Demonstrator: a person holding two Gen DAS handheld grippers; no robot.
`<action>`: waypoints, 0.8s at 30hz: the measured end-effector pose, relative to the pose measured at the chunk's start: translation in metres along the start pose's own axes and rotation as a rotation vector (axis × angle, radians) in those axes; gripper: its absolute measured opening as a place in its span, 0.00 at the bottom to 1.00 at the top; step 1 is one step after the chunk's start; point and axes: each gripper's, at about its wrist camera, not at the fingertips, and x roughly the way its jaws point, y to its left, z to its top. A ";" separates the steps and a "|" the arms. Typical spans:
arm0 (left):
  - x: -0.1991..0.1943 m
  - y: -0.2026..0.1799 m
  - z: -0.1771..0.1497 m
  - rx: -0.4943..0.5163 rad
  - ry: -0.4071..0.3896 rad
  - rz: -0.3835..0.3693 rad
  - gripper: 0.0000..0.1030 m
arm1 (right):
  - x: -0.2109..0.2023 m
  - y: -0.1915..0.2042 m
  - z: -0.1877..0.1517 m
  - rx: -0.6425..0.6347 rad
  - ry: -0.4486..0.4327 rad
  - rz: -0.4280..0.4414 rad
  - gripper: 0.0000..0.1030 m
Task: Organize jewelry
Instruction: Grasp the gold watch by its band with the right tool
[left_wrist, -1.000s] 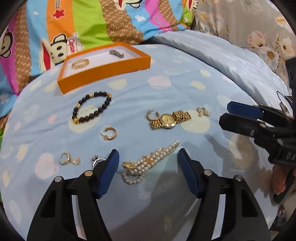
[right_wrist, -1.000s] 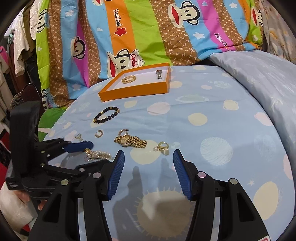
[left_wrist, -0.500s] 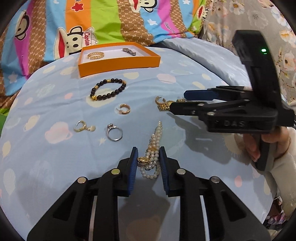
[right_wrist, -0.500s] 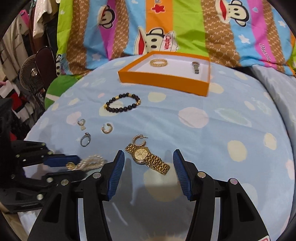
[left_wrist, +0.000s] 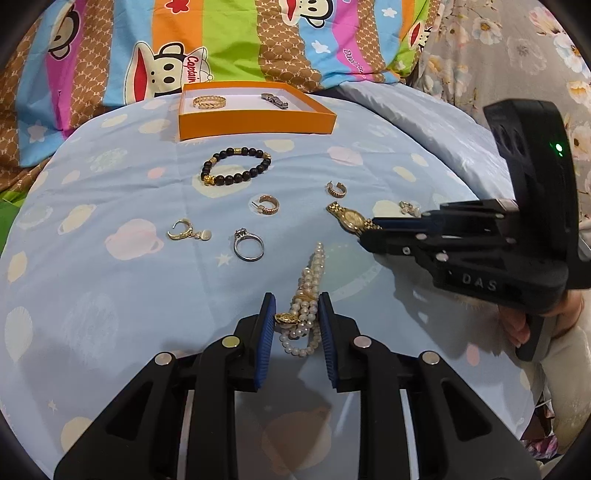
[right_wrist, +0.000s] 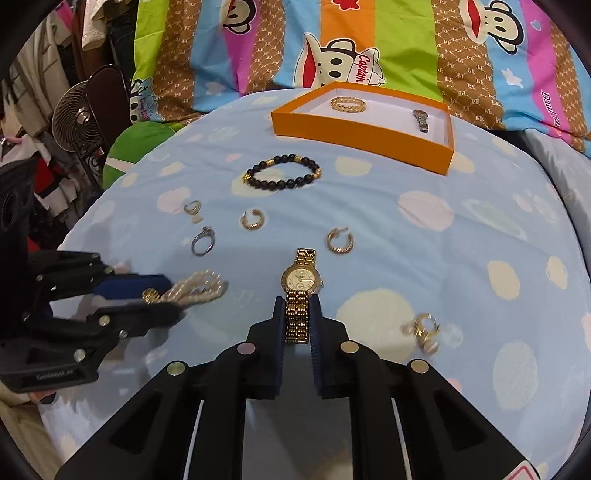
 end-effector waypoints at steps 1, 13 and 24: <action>0.000 0.000 0.000 0.001 0.000 0.002 0.23 | -0.001 -0.001 0.000 0.011 -0.008 -0.006 0.14; 0.001 -0.002 0.000 0.002 -0.004 0.010 0.23 | 0.013 0.002 0.011 0.052 -0.044 -0.075 0.25; -0.001 -0.001 0.000 -0.014 -0.010 0.014 0.22 | -0.004 0.000 0.000 0.115 -0.085 -0.056 0.22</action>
